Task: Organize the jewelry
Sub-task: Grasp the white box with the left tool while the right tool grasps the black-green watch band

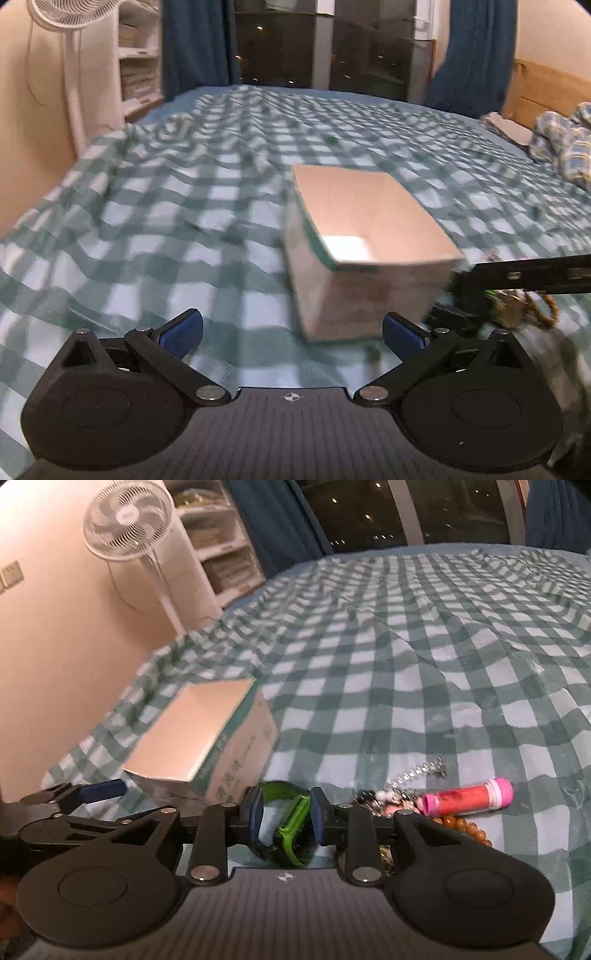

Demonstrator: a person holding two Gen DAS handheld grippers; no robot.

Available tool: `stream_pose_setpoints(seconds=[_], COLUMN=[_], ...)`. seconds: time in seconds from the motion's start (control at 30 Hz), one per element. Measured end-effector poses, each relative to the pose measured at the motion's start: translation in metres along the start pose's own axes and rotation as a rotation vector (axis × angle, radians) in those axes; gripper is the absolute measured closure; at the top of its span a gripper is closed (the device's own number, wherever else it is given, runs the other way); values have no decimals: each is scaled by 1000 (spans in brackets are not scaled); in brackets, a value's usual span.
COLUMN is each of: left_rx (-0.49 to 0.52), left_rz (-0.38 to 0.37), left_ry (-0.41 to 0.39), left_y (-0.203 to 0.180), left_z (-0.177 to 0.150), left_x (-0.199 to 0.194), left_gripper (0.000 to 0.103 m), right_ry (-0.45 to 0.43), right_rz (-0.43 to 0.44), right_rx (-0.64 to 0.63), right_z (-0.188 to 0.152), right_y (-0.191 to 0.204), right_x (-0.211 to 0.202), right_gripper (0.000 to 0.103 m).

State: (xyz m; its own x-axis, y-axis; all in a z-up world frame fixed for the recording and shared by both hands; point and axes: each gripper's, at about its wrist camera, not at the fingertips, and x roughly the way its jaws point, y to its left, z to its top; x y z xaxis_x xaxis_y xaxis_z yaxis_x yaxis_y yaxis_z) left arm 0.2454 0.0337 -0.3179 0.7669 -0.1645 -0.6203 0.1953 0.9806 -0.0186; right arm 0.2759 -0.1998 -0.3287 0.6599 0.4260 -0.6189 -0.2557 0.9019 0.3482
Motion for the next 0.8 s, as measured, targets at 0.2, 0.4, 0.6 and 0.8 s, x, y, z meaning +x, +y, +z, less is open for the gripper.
stream_pose_setpoints(seconds=[0.2, 0.4, 0.6, 0.8], left_rx=[107, 52, 53, -7], left_rz=[-17, -25, 33, 70], left_ry=[-52, -48, -45, -9], left_y=[-28, -38, -51, -37], left_z=[-1, 2, 6, 12], left_x=[-3, 12, 32, 52], left_gripper=[24, 24, 24, 24], right_ry=[63, -85, -51, -20], right_rz=[-6, -90, -148, -126], right_rx=[-24, -67, -83, -80], right_z=[-6, 3, -3, -3], right_y=[4, -1, -15, -11], right_x=[14, -27, -31, -16], right_gripper=[0, 0, 0, 0])
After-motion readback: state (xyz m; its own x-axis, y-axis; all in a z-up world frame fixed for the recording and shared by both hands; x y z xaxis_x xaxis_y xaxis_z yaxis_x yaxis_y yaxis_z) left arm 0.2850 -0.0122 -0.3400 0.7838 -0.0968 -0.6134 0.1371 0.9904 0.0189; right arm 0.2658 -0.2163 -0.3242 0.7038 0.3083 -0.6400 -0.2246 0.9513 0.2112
